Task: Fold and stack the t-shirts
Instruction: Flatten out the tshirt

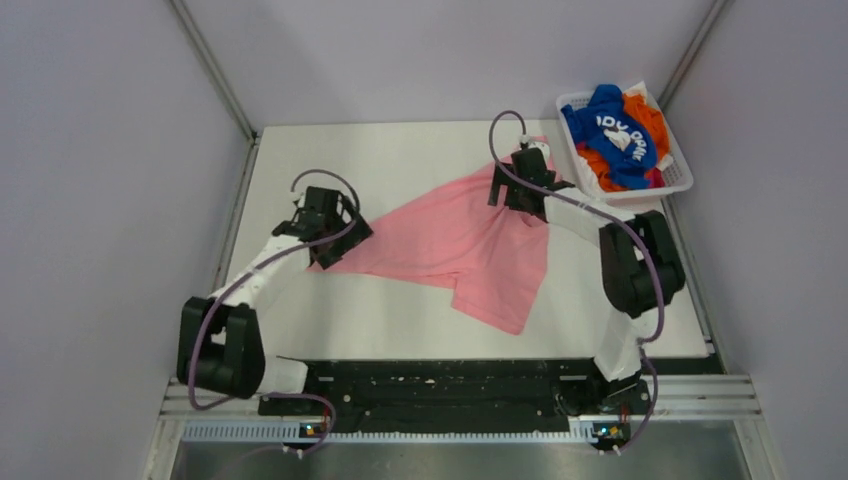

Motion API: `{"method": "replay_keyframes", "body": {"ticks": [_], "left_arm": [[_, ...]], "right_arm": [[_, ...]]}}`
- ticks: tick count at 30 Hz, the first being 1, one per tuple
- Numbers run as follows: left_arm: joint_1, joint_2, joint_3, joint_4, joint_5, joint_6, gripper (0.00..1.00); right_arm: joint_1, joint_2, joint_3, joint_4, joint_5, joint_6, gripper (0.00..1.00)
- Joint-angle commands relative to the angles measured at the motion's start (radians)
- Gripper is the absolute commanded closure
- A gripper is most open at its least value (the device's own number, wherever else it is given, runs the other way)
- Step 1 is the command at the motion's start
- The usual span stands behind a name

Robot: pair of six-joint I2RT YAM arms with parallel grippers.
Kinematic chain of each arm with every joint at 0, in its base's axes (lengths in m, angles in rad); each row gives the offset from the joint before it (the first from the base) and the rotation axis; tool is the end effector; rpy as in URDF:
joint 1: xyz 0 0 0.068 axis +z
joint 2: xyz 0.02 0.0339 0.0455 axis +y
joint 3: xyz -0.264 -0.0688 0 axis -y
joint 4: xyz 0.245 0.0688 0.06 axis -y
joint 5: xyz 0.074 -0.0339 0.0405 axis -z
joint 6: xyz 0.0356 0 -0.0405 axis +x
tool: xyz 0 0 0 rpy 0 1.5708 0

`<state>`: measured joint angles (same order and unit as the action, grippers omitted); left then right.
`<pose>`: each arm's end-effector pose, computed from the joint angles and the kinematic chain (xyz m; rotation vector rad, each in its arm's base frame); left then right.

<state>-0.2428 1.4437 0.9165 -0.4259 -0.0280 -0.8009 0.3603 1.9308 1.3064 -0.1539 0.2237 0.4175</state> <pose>0.2836 -0.0692 0.2146 -0.7181 2.4645 -0.3771 0.3998 0.1422 0.1897 0.1757 2.3216 0.1272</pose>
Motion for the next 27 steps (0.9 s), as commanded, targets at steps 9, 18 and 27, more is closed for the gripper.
{"method": "replay_keyframes", "body": {"ticks": [9,18,27], "left_arm": [[0.314,-0.152,-0.13,-0.078,-0.209,-0.043,0.19],[0.393,0.067,-0.097,0.058,-0.109,-0.031,0.5],[0.393,0.144,-0.09,0.095,-0.057,-0.033,0.57]], "right_arm": [[0.027,-0.654,-0.48,0.037,-0.028,0.077,0.01],[0.028,-0.714,-0.525,0.016,-0.045,0.086,0.01],[0.029,-0.726,-0.544,0.027,-0.037,0.087,0.01]]}}
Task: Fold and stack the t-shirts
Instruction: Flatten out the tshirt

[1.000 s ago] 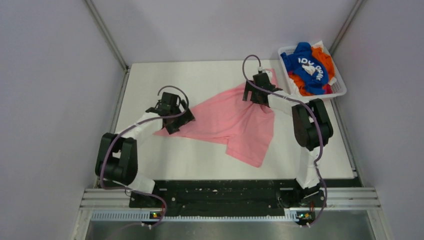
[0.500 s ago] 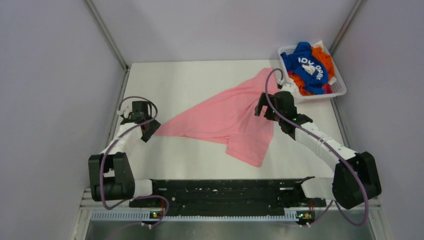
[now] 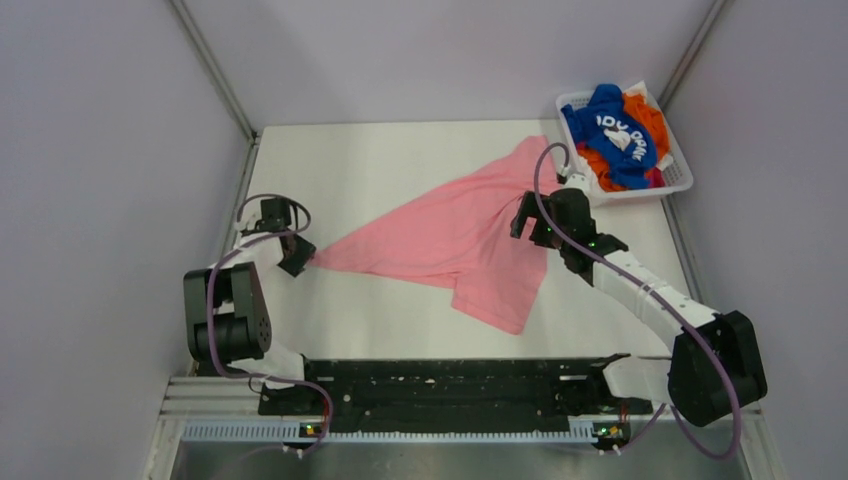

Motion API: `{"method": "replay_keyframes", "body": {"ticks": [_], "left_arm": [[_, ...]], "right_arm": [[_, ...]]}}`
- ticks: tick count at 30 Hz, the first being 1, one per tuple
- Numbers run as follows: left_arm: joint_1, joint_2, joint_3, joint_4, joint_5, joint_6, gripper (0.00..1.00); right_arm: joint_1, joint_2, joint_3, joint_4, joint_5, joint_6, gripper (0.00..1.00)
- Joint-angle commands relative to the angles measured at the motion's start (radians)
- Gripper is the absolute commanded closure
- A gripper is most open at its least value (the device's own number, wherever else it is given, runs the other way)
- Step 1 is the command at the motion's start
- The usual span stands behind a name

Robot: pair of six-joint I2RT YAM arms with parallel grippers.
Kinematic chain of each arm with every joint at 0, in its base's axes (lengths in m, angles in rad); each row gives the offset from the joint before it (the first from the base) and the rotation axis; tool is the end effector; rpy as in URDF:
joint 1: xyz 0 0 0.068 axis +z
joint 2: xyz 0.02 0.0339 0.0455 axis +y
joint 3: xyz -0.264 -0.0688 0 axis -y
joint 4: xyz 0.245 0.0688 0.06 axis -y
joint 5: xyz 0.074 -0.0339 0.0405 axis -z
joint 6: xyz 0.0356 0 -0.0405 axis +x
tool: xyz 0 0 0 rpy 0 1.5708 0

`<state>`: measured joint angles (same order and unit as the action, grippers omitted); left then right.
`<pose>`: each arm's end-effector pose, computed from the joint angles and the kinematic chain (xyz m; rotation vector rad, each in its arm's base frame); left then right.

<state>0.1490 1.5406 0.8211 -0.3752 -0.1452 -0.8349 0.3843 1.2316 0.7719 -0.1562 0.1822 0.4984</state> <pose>0.2820 0.0475 0.1640 -1.2907 2.3097 -0.0347 0.2502 0.0942 0.2446 0.2281 2.1792 0.3029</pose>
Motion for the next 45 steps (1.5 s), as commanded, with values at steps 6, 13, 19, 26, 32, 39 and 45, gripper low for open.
{"method": "replay_keyframes", "body": {"ticks": [6,13,19,26,32,39,45], "left_arm": [[0.001,0.057,-0.016,0.081,0.116,0.014,0.88],[0.0,-0.002,-0.038,0.093,0.121,0.033,1.0],[-0.006,-0.172,-0.095,0.085,0.128,0.054,1.0],[-0.028,-0.306,-0.151,0.07,0.131,0.069,1.0],[-0.045,-0.347,-0.173,0.078,0.136,0.07,1.0],[-0.06,-0.37,-0.176,0.078,0.127,0.069,1.0],[-0.062,-0.382,-0.177,0.074,0.114,0.069,1.0]], "right_arm": [[0.005,-0.008,-0.005,0.019,0.005,0.015,0.01],[0.047,-0.015,0.011,-0.067,0.052,0.028,0.02],[0.222,-0.012,0.052,-0.314,0.093,0.057,0.07],[0.434,-0.046,-0.026,-0.481,0.03,0.119,0.13],[0.472,0.017,-0.097,-0.414,0.005,0.204,0.32],[0.475,0.104,-0.123,-0.377,0.028,0.241,0.41],[0.514,0.16,-0.102,-0.458,0.07,0.285,0.49]]}}
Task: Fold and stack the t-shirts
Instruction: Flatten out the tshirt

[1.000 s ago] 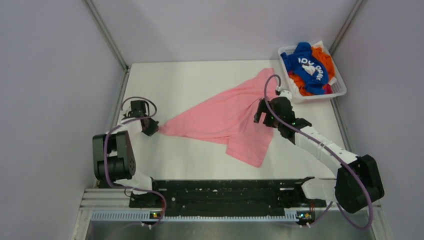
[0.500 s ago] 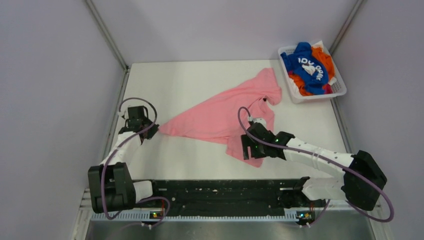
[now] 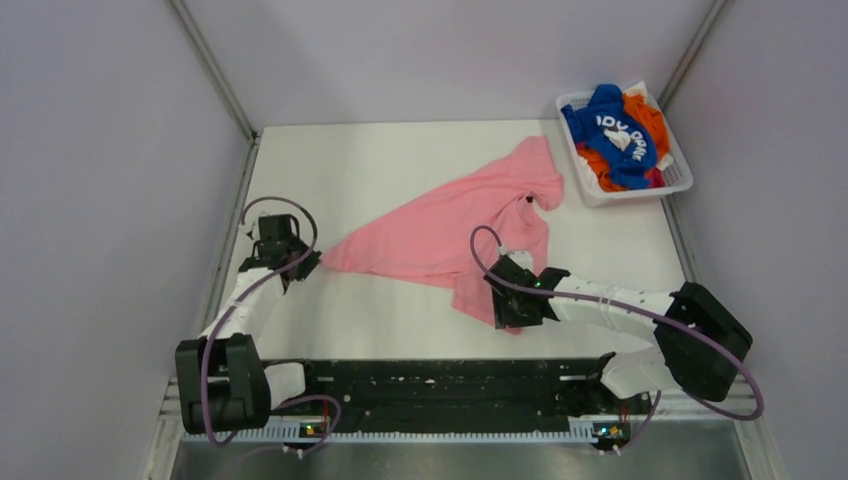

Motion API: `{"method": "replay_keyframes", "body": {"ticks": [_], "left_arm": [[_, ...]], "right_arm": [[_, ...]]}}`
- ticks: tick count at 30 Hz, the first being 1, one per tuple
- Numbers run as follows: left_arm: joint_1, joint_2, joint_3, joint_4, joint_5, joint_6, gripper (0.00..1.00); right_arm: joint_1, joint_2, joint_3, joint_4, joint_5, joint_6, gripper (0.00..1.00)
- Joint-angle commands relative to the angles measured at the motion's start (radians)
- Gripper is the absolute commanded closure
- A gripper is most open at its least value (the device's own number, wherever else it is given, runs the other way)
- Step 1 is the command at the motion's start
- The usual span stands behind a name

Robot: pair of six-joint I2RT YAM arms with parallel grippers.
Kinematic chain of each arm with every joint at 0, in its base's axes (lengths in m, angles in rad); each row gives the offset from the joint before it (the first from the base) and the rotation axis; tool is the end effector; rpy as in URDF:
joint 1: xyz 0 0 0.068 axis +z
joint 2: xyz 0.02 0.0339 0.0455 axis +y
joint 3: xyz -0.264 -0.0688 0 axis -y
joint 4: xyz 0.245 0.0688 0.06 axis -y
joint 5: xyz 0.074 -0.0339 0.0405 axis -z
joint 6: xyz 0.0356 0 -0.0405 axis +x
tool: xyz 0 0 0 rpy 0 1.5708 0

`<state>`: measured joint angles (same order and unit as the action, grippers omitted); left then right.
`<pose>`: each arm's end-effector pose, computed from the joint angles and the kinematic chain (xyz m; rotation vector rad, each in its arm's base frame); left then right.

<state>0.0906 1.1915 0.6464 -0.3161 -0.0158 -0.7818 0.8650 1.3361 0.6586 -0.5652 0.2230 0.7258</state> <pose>0.2332 0.0218 0.1999 -1.0430 2.2205 -0.2897 0.1501 0.1640 0.1605 -0.1405 2.7494 0.1097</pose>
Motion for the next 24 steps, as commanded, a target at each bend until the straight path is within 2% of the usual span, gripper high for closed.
{"method": "replay_keyframes", "body": {"ticks": [1,3,6,10,17,24], "left_arm": [[-0.002,-0.037,-0.002,0.012,-0.018,0.016,1.0],[-0.004,-0.043,-0.001,0.007,-0.025,0.015,1.0],[-0.005,-0.053,0.001,0.001,-0.037,0.018,1.0],[-0.005,-0.052,0.009,0.0,-0.047,0.018,1.0],[-0.013,-0.013,0.133,0.023,-0.022,-0.01,1.0],[-0.033,-0.018,0.395,-0.006,0.008,-0.029,1.0]], "right_arm": [[0.037,0.063,0.016,-0.069,0.041,0.069,0.52],[0.042,0.076,0.02,-0.09,0.053,0.083,0.6],[0.043,0.092,0.02,-0.094,0.093,0.106,0.81],[0.018,0.109,0.052,-0.066,0.218,0.116,1.0],[-0.136,-0.002,0.185,0.132,0.338,-0.032,1.0],[-0.275,-0.117,0.438,0.25,0.407,-0.3,1.0]]}}
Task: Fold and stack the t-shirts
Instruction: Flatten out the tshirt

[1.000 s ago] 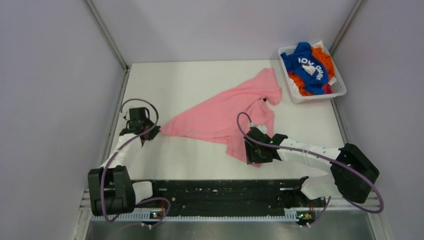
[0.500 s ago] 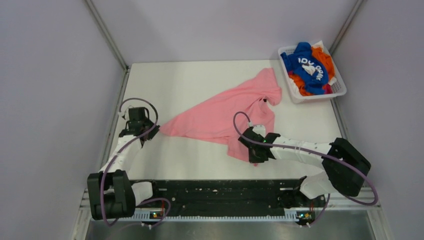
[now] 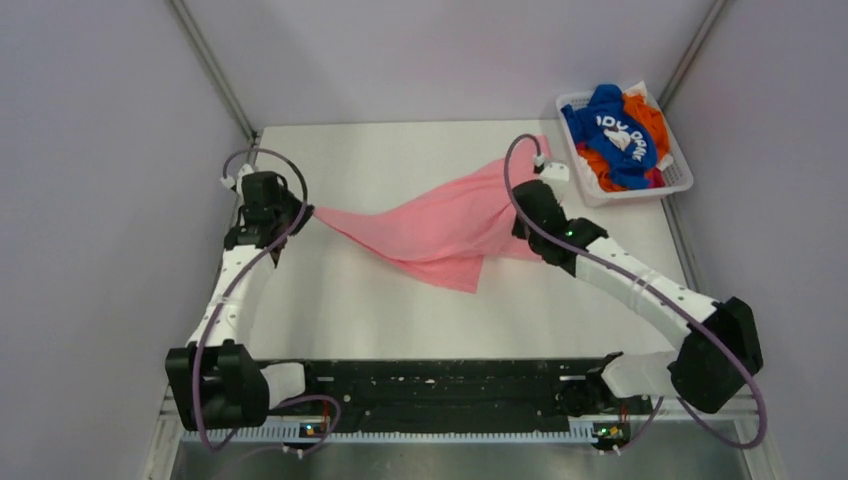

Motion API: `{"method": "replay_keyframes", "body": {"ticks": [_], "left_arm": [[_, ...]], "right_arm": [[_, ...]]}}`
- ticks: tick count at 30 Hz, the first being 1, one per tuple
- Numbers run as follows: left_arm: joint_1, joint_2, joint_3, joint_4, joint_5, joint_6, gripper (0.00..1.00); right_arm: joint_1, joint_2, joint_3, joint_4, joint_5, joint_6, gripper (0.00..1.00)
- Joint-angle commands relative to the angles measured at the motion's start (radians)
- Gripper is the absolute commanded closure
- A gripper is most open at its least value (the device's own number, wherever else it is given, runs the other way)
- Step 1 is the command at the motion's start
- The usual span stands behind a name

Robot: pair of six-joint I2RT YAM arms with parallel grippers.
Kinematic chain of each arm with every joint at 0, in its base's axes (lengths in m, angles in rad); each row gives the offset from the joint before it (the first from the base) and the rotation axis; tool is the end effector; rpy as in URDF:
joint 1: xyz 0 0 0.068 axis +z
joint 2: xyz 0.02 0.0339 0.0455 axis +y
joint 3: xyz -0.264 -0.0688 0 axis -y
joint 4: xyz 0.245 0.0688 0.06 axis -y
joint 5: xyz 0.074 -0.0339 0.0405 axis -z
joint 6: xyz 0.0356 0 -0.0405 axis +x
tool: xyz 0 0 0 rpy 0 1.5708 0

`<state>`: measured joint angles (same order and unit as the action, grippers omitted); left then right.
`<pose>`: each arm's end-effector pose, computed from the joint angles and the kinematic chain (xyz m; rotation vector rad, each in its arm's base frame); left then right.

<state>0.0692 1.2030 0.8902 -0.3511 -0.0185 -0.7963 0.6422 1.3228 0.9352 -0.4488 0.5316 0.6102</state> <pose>0.2623 0.0188 0.2740 -0.9575 2.0483 -0.3723 0.2309 0.1502 0.2547 0.1998 2.2562 0.0109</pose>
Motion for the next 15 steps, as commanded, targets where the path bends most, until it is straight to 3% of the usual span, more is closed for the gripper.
{"method": "replay_keyframes", "body": {"ticks": [1,9,15], "left_arm": [[-0.014,-0.04,0.181,0.029,0.003,-0.013,1.0],[-0.016,-0.176,0.41,-0.012,-0.029,0.048,1.0],[-0.017,-0.33,0.508,-0.034,-0.028,0.07,1.0]], "right_arm": [[-0.071,-0.121,0.195,0.147,0.099,-0.219,1.0],[-0.092,-0.251,0.439,0.226,0.123,-0.542,1.0],[-0.093,-0.335,0.644,0.115,-0.144,-0.6,1.0]]}}
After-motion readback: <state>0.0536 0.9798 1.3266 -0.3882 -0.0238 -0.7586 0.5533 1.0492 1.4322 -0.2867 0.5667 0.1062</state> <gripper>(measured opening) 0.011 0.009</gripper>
